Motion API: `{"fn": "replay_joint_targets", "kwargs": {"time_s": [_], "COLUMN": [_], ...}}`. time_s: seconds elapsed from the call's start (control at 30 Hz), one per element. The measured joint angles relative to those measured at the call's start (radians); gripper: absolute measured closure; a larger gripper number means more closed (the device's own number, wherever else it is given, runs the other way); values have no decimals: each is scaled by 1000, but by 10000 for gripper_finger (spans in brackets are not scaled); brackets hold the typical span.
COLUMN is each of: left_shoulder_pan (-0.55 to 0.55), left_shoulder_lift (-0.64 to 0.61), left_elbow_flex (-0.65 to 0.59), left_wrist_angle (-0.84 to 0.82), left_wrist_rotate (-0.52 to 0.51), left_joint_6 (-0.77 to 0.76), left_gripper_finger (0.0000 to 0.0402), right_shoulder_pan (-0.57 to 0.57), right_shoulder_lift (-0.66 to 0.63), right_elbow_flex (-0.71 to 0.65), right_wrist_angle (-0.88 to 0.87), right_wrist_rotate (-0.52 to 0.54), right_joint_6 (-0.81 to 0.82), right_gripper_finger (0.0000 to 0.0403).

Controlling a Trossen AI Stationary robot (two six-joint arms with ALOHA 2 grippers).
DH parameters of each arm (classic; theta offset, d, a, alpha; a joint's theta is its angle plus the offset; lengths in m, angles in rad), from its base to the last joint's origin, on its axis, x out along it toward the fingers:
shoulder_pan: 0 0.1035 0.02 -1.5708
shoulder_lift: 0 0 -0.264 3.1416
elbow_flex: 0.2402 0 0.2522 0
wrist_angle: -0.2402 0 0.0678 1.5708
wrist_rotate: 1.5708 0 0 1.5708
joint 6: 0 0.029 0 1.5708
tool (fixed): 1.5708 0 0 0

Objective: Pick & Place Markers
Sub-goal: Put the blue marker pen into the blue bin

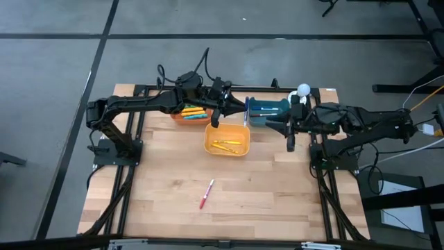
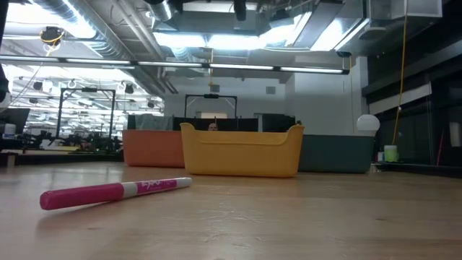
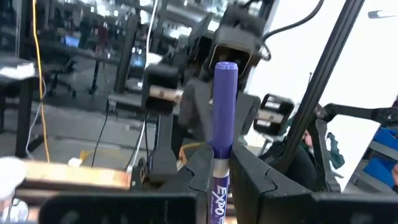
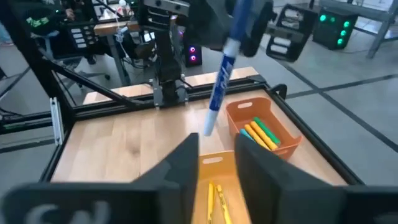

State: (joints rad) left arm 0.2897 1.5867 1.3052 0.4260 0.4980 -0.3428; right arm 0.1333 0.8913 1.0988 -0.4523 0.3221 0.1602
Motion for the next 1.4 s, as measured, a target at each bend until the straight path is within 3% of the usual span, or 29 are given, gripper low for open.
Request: {"fn": "replay_joint_targets", "kwargs": {"time_s": [0.23, 0.43, 1.0, 1.23, 1.4], "left_shoulder_pan": [-2, -8, -35, -35, -35], "left_shoulder_lift": [0, 0, 0, 0, 1], "left_elbow_flex": [0, 0, 0, 0, 0], "left_wrist_angle": [125, 156, 154, 153, 149], "left_wrist_rotate": [2, 19, 21, 44, 50], "left_joint_6": [-2, -3, 24, 24, 24], "left_gripper_finger": [375, 375, 375, 375, 375], "right_shoulder_pan": [-31, -47, -55, -55, -55], "right_shoulder_lift": [33, 80, 222, 236, 236], "right_elbow_flex": [0, 0, 0, 0, 0], "right_wrist_angle": [61, 136, 350, 359, 359], "right_wrist_rotate": [0, 0, -36, -37, -37], "right_joint_6": [44, 42, 46, 71, 83], "right_gripper_finger": [216, 177, 178, 179, 204]}}
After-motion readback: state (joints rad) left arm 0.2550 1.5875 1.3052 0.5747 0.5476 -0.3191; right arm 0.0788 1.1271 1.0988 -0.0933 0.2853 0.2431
